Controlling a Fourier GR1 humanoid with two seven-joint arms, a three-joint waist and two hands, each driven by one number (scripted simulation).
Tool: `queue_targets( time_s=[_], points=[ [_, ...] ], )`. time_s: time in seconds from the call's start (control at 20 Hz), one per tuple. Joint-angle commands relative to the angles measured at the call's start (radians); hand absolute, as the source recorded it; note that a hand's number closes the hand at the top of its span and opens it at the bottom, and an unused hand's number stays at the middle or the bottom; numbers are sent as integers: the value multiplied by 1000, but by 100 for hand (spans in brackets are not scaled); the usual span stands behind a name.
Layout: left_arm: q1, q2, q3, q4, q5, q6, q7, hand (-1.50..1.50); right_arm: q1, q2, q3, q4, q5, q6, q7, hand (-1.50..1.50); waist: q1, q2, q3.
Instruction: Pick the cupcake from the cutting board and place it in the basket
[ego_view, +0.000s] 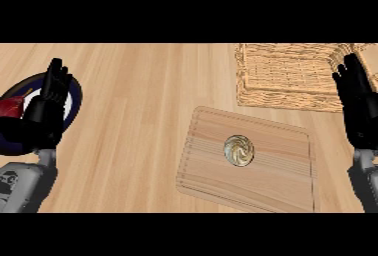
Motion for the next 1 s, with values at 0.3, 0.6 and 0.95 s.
queue_targets(
  time_s=[0.3,0.6,0.95],
  points=[
    [164,-70,-166,156,43,-121,199,0,-237,159,386,-138,-213,506,-101,150,170,21,-13],
    [294,-35,-154,177,69,-142,242,0,-117,206,668,-204,-99,634,-185,-150,16,-25,-15],
    [325,-35,-127,147,93,-135,259,0,-320,-14,552,-265,271,556,-88,-150,-25,-33,-18]
  ],
)
